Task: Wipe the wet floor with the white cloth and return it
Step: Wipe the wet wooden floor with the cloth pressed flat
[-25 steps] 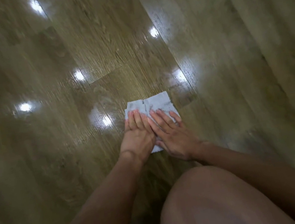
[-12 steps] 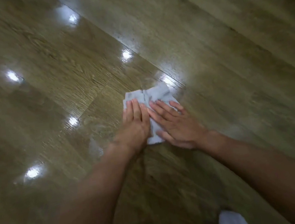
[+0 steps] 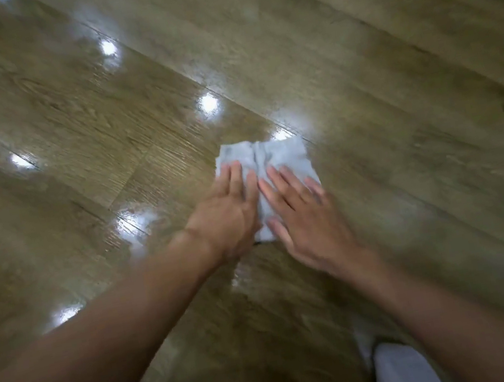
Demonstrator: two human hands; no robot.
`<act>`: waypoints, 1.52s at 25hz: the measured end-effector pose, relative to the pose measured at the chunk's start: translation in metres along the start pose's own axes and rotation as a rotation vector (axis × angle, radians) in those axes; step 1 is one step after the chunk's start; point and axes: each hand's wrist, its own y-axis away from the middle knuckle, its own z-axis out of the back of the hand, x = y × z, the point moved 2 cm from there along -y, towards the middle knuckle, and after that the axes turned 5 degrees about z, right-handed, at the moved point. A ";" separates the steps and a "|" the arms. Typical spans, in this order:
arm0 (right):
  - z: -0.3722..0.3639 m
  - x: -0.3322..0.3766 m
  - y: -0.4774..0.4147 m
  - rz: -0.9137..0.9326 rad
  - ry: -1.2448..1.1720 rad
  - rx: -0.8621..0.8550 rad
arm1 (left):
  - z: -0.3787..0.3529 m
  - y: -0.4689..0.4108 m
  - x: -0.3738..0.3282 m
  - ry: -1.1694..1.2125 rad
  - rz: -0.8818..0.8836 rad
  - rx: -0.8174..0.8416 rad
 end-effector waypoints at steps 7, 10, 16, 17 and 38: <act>0.005 -0.045 -0.019 0.026 0.003 0.002 | 0.018 -0.051 -0.016 -0.098 0.006 -0.029; 0.031 -0.096 -0.097 -0.034 0.003 -0.020 | 0.060 -0.130 0.007 0.044 0.116 -0.023; 0.040 -0.121 -0.095 -0.052 -0.070 0.005 | 0.077 -0.147 -0.005 0.110 0.139 0.037; 0.034 -0.116 -0.065 -0.097 -0.055 -0.013 | 0.069 -0.133 -0.024 0.085 0.080 0.017; 0.048 -0.201 -0.060 -0.395 -0.304 -0.133 | 0.153 -0.227 -0.114 -0.407 -0.158 0.161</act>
